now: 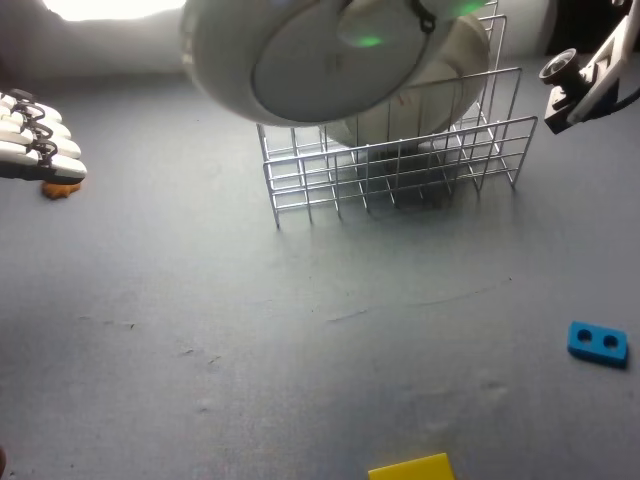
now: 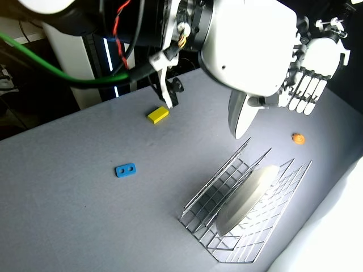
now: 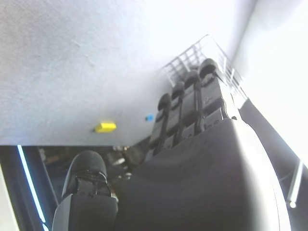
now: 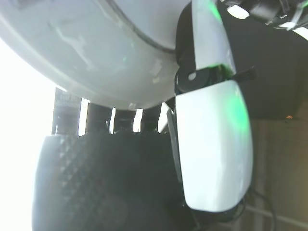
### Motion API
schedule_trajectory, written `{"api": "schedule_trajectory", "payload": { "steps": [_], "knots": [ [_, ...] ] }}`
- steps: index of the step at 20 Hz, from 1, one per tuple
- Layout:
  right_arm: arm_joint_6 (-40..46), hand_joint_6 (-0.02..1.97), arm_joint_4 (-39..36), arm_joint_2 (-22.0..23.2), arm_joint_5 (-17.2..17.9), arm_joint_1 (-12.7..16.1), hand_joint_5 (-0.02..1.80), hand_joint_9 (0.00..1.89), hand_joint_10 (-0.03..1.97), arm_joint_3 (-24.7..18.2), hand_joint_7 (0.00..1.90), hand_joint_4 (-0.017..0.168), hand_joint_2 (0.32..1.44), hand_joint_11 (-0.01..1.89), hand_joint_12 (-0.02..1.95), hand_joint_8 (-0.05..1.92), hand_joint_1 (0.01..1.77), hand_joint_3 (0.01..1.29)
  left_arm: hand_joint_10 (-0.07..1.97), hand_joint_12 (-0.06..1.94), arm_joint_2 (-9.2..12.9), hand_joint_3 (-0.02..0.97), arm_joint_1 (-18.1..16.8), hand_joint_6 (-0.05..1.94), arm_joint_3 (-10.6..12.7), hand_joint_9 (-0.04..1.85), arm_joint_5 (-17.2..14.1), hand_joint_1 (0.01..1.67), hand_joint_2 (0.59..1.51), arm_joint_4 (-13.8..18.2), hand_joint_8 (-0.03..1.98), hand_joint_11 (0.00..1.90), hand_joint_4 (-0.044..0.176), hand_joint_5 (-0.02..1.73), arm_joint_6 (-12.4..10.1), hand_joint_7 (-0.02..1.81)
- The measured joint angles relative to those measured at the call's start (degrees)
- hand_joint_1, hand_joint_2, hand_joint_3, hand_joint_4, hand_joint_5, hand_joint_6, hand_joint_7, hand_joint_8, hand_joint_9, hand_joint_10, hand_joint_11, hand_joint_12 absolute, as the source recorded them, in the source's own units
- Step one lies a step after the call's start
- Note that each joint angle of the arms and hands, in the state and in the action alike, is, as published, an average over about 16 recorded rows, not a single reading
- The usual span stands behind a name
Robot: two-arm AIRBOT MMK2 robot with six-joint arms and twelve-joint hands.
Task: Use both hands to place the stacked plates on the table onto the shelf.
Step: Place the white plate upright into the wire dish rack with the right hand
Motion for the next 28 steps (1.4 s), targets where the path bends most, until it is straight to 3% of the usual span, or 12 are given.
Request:
{"api": "schedule_trajectory", "payload": {
  "steps": [15,25,28],
  "knots": [
    [0.8,0.95,1.7,-6.1,-0.5,-5.0,0.98,1.32,0.00,11.5,1.08,0.014,0.98,0.91,1.05,0.79,1.22,0.01,0.01,0.05,-0.3,0.012,0.0,0.02,0.0,0.08,0.0,0.01,1.199,0.3,0.02,0.03,0.002,0.13,0.2,0.12],
    [0.3,0.95,1.9,-10.6,0.4,-9.2,0.97,1.32,0.00,17.0,1.07,0.015,0.99,0.90,1.05,0.81,1.22,0.01,0.01,0.04,-0.7,0.012,0.0,0.02,0.0,0.04,0.0,0.01,1.199,0.7,0.02,0.02,0.002,0.08,0.3,0.07],
    [0.1,0.96,2.0,-11.3,0.8,-10.4,0.95,1.30,0.00,18.1,1.06,0.011,1.01,0.89,1.05,0.71,1.21,0.01,0.01,0.01,-0.8,0.011,0.0,0.02,0.1,0.03,0.0,0.01,1.200,0.8,0.02,0.02,0.002,0.06,0.3,0.05]
  ]
}}
